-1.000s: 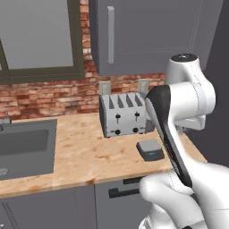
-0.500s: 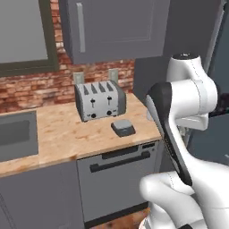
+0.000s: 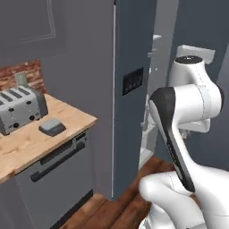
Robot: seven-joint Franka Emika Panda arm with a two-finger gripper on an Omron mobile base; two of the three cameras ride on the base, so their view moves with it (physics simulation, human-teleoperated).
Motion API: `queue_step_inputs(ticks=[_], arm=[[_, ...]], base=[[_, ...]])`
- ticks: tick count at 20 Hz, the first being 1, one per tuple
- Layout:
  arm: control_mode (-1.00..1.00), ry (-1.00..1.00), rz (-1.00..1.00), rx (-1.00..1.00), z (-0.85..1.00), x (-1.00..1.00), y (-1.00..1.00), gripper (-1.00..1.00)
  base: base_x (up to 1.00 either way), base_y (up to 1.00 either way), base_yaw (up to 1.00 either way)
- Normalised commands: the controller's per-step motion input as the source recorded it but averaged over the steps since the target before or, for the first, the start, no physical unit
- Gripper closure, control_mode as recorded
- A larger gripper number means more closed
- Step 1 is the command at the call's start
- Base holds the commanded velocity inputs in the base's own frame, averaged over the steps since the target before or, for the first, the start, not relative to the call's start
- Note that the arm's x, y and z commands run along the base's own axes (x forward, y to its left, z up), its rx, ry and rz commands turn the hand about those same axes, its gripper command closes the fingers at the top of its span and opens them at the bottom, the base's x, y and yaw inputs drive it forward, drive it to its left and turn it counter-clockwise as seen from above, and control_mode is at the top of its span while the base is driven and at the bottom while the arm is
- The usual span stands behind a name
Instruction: Take the fish from the fridge and place it on the digital scale on the counter by the fridge. Wait a few seconds for a reading, then move it to the plate on the dining counter.
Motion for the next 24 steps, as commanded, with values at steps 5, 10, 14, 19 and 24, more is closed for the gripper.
queue_step_inputs(ticks=[5,10,14,19,24], arm=[[1.0,0.0,0.0,0.0,0.0,0.0,0.0,1.0],[1.0,0.0,0.0,0.0,0.0,0.0,0.0,1.0],[1.0,0.0,0.0,0.0,0.0,0.0,0.0,1.0],[1.0,0.0,0.0,0.0,0.0,0.0,0.0,1.0],[1.0,0.0,0.0,0.0,0.0,0.0,0.0,1.0]], base=[[-0.38,0.01,-0.94],[-0.35,0.0,-0.95],[-0.35,0.0,-0.95],[-0.32,0.0,-0.95],[-0.17,0.0,-0.96]])
